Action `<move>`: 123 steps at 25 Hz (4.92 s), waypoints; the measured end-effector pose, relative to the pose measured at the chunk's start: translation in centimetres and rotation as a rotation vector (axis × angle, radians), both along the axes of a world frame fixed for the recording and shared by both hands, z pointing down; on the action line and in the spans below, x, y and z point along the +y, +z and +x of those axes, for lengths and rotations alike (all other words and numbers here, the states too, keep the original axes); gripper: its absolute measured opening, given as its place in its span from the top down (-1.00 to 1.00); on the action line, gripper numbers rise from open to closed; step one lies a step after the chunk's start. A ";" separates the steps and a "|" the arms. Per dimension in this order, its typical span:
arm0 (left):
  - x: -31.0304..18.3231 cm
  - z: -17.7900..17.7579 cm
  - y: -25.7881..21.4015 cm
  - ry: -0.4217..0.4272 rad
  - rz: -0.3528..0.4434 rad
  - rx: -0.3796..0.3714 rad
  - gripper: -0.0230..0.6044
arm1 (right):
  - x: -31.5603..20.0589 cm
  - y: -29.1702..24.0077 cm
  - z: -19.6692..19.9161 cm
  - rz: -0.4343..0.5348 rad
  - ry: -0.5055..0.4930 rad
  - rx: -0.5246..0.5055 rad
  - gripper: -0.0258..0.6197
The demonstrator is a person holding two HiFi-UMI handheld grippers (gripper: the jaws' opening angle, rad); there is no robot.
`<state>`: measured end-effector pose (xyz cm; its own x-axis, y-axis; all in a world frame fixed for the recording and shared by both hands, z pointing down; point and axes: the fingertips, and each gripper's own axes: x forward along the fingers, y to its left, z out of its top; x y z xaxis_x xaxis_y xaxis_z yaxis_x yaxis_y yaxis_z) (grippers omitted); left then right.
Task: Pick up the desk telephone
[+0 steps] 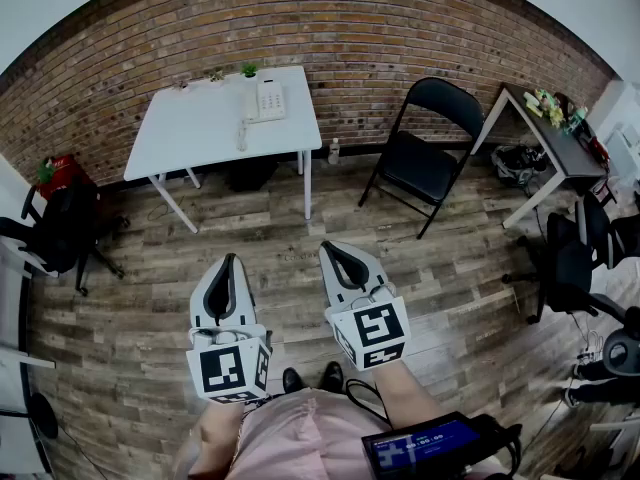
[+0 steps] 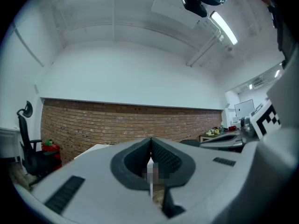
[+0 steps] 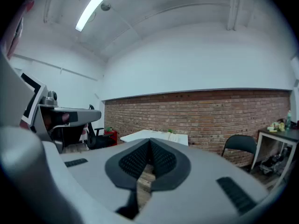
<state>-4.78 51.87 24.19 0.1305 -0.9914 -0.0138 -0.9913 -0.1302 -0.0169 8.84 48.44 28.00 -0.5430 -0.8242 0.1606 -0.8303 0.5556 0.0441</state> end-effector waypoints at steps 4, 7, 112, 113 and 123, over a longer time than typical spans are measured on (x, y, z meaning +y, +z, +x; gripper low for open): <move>0.4 0.6 0.3 -0.001 -0.008 -0.007 0.89 | 0.4 0.3 0.6 -0.009 -0.003 -0.001 0.93; 0.3 0.7 0.3 -0.015 -0.008 0.002 0.89 | 0.2 0.1 1.2 -0.001 0.010 -0.028 0.93; -70.0 -10.1 10.5 0.021 -0.251 0.034 -0.01 | -72.9 8.5 -10.0 -0.181 -0.073 -0.019 0.32; -70.6 -10.2 10.9 0.031 -0.262 0.037 -0.02 | -73.3 8.8 -10.2 -0.191 -0.070 -0.015 0.32; -75.8 -11.4 17.0 0.116 -0.407 0.109 -0.09 | -76.9 13.9 -11.6 -0.302 -0.035 0.038 0.29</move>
